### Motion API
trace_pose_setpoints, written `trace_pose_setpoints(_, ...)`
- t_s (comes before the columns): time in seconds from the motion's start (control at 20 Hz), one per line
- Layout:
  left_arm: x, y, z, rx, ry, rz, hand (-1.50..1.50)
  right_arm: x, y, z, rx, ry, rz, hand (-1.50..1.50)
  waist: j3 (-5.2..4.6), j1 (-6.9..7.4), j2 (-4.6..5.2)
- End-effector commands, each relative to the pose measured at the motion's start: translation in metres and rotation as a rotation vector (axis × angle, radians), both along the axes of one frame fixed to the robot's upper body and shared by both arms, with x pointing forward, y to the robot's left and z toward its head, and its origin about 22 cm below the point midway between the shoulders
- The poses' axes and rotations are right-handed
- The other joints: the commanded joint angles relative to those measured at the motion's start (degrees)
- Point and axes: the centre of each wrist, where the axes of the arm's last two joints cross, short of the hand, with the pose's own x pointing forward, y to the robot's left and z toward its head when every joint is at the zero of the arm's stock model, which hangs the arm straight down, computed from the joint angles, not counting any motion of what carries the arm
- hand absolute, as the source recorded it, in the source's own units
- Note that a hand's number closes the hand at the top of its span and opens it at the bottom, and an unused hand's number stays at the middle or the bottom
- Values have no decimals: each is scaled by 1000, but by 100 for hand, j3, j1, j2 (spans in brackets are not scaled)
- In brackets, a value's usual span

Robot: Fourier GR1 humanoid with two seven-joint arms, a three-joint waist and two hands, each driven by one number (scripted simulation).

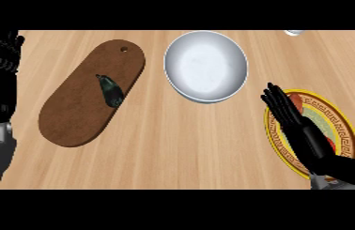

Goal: Pick the tomato from the plate and place it in the bowl

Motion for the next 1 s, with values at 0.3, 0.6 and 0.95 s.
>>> trace_pose_setpoints(0.3,-14,-17,-66,-156,402,-159,0,19,-105,69,-490,-87,-9,150,-12,-152,25)
trace_pose_setpoints(0.6,-6,-7,-64,-248,543,-266,0,-28,-154,-35,-62,-63,-161,-150,138,-119,63)
trace_pose_setpoints(0.95,-10,-7,-76,-224,535,-257,0,-34,-171,38,-345,-99,-213,-150,116,-139,32)
